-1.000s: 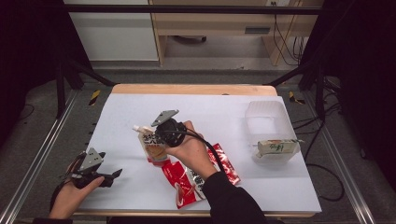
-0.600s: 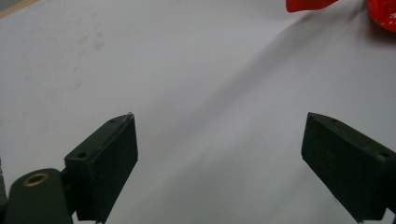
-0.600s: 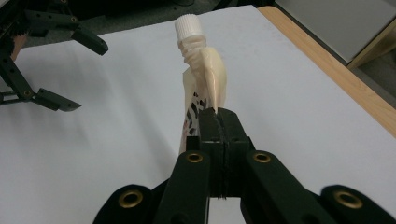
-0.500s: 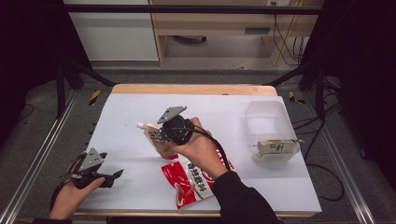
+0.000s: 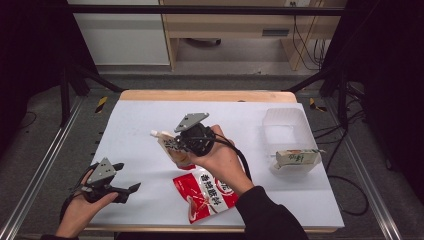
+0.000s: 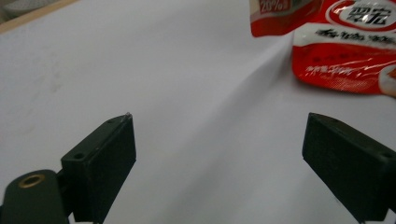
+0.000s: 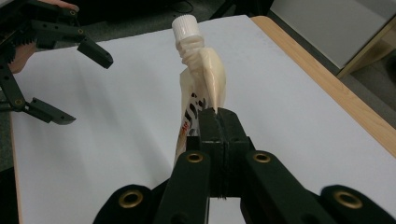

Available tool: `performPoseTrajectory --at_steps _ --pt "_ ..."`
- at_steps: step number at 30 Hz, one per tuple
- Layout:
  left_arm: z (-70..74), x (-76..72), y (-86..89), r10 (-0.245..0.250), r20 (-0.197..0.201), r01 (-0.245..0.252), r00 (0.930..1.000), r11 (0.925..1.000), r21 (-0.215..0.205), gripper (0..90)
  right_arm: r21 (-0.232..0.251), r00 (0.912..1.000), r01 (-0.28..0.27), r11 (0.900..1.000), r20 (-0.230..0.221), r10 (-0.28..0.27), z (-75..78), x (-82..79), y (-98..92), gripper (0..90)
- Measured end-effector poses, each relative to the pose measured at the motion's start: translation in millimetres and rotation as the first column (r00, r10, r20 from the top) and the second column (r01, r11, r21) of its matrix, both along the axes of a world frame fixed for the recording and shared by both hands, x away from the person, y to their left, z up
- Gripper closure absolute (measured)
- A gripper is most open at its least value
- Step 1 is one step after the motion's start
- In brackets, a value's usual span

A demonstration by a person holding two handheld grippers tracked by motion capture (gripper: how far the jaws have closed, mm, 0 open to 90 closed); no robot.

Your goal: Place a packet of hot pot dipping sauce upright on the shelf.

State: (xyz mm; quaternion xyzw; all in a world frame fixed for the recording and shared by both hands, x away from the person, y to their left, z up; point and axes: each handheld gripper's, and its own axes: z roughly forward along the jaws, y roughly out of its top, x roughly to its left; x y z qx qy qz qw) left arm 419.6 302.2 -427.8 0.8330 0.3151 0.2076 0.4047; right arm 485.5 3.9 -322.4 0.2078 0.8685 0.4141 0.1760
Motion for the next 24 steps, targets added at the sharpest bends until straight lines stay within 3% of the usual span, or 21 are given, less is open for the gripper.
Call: performPoseTrajectory --at_steps 5,10,13,16,19,24 --pt "14.6 -0.7 -15.1 -0.034 0.024 0.034 0.9991 0.9993 -0.013 9.5 -0.003 0.9999 -0.009 1.0 0.006 0.009 2.7 -6.7 -4.4 90.0" --pt "26.4 6.5 -27.9 -0.068 0.036 0.067 0.997 0.9974 0.025 10.2 0.007 0.9998 -0.016 1.0 0.011 0.016 4.9 -7.9 -6.9 90.0" --pt "35.8 12.5 -33.0 -0.076 0.043 0.075 0.9961 0.9969 0.024 11.9 0.001 0.9997 -0.021 1.0 0.011 0.021 5.0 -7.9 -6.5 90.0" --pt "47.8 16.8 -38.9 -0.097 0.051 0.095 0.9939 0.9947 0.039 15.5 -0.005 0.9995 -0.029 1.0 0.013 0.029 5.4 -8.7 -6.1 90.0" --pt "59.7 22.6 -45.1 -0.135 0.053 0.132 0.9895 0.9895 0.06 25.0 -0.002 0.9991 -0.039 0.999 0.017 0.039 6.3 -11.5 -5.5 90.0" --pt "74.6 35.3 -52.4 -0.155 0.054 0.152 0.9865 0.987 0.053 28.0 -0.012 0.9983 -0.055 0.998 0.02 0.055 7.2 -15.6 -4.1 90.0"
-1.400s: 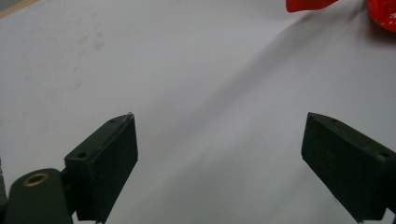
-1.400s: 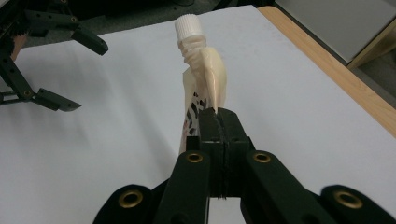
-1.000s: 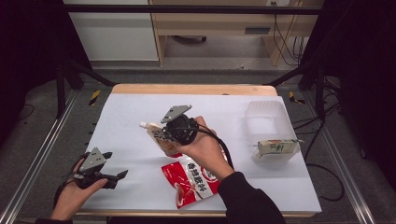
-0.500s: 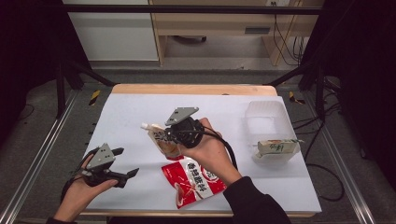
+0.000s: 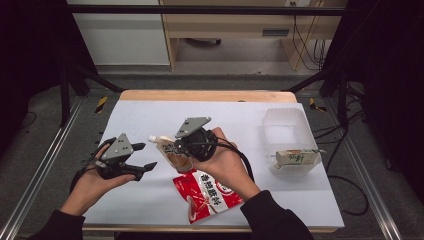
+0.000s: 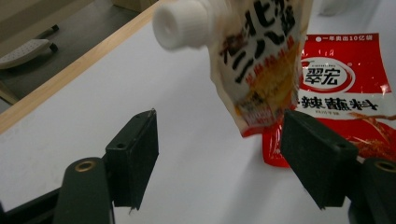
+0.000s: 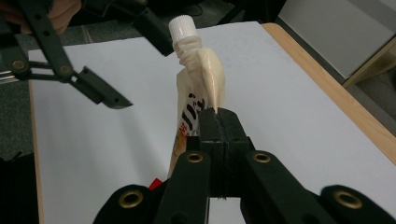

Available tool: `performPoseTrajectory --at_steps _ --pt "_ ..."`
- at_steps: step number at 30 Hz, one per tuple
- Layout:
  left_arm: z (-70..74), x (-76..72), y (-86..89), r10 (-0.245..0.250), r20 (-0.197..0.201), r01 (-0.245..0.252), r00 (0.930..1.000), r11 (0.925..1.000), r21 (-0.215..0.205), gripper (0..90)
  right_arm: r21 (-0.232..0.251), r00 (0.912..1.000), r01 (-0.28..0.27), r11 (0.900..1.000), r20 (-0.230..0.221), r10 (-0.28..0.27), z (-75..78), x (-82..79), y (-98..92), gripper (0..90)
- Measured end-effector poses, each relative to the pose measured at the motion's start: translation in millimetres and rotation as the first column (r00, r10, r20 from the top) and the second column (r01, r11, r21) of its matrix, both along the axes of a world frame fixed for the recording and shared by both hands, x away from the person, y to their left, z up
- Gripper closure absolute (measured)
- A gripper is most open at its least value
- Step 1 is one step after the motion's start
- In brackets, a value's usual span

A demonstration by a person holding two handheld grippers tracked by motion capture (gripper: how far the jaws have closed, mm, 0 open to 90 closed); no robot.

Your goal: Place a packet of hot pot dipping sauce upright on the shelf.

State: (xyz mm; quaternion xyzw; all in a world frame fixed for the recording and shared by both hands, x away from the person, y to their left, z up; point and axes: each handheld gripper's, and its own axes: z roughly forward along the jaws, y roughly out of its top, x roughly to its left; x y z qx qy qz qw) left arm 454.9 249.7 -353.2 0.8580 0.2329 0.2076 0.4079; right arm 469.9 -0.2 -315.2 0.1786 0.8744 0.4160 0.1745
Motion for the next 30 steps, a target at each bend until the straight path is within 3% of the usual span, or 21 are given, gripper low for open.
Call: performPoseTrajectory --at_steps 6,8,10,17,19,22,27,30 --pt "9.4 11.9 -9.4 -0.025 -0.002 0.025 0.9997 0.9997 -0.004 28.0 -0.006 0.9999 -0.015 1.0 -0.003 0.015 -1.3 -2.9 5.0 90.0" --pt "12.1 13.2 -12.4 -0.034 -0.007 0.034 0.9994 0.9994 -0.01 33.3 -0.016 0.9998 -0.02 1.0 -0.006 0.02 -2.6 -3.8 7.3 90.0" --pt "13.8 13.6 -15.3 -0.027 0.013 0.026 0.9996 0.9996 0.007 38.2 -0.016 0.9997 -0.024 1.0 -0.008 0.024 -3.4 -4.3 8.6 90.0" --pt "12.1 13.7 -20.3 -0.056 -0.007 0.056 0.9984 0.9972 0.049 52.5 -0.018 0.9994 -0.032 0.999 -0.012 0.032 -6.2 -6.6 9.0 90.0" --pt "10.6 14.4 -19.0 -0.055 -0.028 0.056 0.9981 0.9983 0.017 58.5 -0.02 0.9994 -0.029 0.999 -0.018 0.029 -7.9 -6.0 7.1 90.0" --pt "9.6 16.4 -19.3 -0.069 -0.056 0.07 0.996 0.9976 0.002 66.9 -0.013 0.9994 -0.027 1.0 -0.023 0.027 -9.4 -4.9 5.1 90.0" --pt "12.5 16.0 -23.8 -0.087 -0.068 0.087 0.9939 0.9962 -0.002 71.2 -0.012 0.9995 -0.016 1.0 -0.026 0.016 -9.3 -3.7 2.0 90.0" --pt "17.6 15.5 -26.9 -0.094 -0.064 0.095 0.9935 0.9953 0.017 71.8 -0.008 0.9995 -0.017 1.0 -0.026 0.017 -8.3 -2.2 -1.5 90.0"
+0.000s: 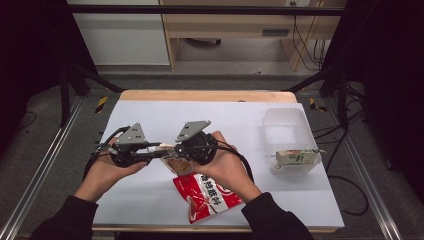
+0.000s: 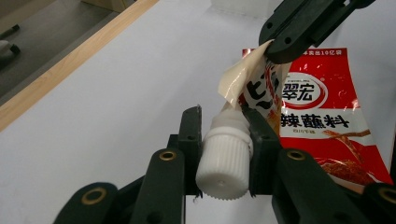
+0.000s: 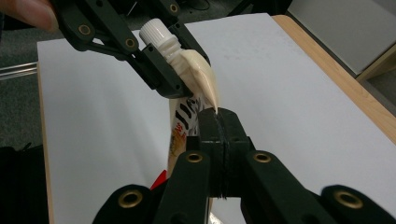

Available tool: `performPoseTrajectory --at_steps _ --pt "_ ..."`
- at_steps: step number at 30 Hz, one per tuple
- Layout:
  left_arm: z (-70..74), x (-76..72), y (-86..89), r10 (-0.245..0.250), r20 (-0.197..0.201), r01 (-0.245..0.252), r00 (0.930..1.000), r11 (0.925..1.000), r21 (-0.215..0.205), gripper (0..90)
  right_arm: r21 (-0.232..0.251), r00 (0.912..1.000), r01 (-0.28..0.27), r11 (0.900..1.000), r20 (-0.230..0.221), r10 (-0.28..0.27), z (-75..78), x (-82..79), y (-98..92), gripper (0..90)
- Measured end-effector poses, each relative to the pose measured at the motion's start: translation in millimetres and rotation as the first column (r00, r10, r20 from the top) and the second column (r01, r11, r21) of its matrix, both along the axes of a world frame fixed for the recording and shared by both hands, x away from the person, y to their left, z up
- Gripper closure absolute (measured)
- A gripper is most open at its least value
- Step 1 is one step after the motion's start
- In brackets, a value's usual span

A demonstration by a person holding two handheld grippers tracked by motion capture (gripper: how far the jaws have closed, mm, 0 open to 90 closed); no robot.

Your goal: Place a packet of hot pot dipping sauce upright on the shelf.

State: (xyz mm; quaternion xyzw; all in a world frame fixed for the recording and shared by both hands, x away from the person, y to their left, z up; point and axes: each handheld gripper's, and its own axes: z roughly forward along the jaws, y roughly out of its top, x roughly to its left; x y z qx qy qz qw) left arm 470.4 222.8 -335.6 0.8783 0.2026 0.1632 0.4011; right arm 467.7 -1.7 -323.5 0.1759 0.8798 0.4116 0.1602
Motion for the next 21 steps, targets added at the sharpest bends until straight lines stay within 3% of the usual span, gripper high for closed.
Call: performPoseTrajectory --at_steps 4,9,21 --pt "7.8 0.7 -3.1 -0.009 -0.011 0.01 0.9999 0.9997 0.024 72.2 0.011 1.0 -0.001 1.0 0.003 0.001 2.1 -0.7 -3.0 90.0" --pt "18.7 0.5 -6.9 -0.026 0.002 0.026 0.9997 0.9985 0.049 72.4 0.012 1.0 -0.005 1.0 0.008 0.005 6.1 -0.3 -5.5 89.8" --pt "31.2 -3.1 -12.4 -0.057 0.029 0.054 0.9979 0.9942 0.093 72.7 -0.024 0.9994 -0.024 0.999 0.023 0.025 11.8 -0.8 -9.5 81.7"
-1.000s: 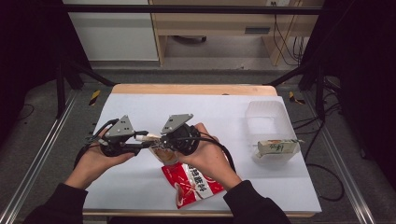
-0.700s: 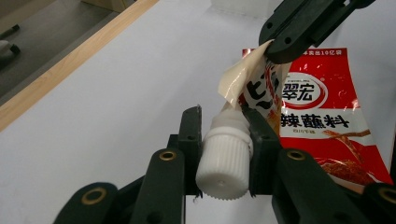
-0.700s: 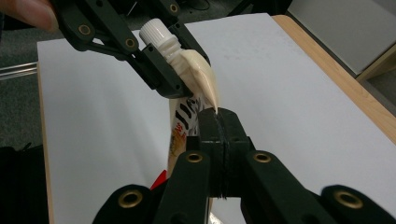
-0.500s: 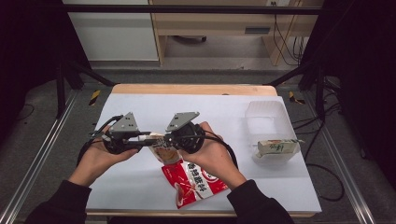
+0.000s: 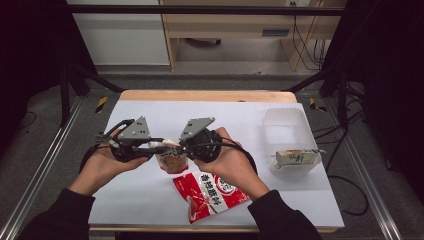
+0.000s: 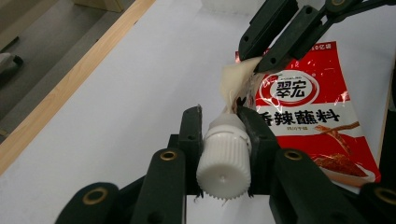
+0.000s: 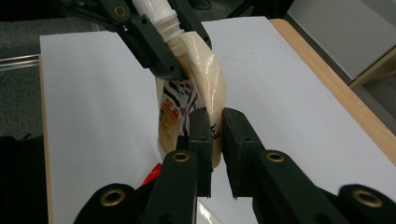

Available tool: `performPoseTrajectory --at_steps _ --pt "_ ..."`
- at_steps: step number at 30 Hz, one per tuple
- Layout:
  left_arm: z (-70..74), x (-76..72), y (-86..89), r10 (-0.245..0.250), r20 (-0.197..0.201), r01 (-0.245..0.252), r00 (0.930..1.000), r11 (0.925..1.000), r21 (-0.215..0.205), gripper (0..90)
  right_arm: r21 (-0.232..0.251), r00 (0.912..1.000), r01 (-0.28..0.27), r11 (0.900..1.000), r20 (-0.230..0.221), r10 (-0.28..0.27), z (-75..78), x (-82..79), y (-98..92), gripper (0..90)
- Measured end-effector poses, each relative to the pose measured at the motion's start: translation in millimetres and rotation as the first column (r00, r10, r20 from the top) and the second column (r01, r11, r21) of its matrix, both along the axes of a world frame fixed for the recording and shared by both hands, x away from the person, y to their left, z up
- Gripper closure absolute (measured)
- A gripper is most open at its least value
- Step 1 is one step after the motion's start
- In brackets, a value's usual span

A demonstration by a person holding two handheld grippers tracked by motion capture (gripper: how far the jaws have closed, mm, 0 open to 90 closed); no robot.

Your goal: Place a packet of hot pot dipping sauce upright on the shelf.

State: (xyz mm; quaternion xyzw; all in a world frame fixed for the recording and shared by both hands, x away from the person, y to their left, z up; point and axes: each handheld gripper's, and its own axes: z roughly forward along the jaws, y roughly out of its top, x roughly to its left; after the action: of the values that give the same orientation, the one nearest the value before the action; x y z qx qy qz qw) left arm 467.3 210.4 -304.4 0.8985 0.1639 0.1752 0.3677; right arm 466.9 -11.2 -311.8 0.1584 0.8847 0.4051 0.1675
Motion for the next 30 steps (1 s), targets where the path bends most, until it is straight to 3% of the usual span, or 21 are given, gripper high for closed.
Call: performPoseTrajectory --at_steps 12,22,30 --pt "4.6 -0.8 4.4 -0.009 0.012 0.008 0.9999 0.9998 0.02 72.8 -0.048 1.0 -0.007 0.999 -0.002 0.007 -5.1 3.3 -0.7 59.7" --pt "4.2 -1.8 3.4 -0.023 0.009 0.023 0.9997 0.9992 0.031 72.8 -0.122 0.9992 -0.04 0.992 -0.004 0.039 -10.5 5.6 7.9 38.0" --pt "3.3 -3.6 -0.2 -0.043 0.006 0.042 0.9991 0.9985 0.035 72.8 -0.171 0.9978 -0.065 0.983 -0.017 0.064 -8.4 7.9 14.6 34.3"
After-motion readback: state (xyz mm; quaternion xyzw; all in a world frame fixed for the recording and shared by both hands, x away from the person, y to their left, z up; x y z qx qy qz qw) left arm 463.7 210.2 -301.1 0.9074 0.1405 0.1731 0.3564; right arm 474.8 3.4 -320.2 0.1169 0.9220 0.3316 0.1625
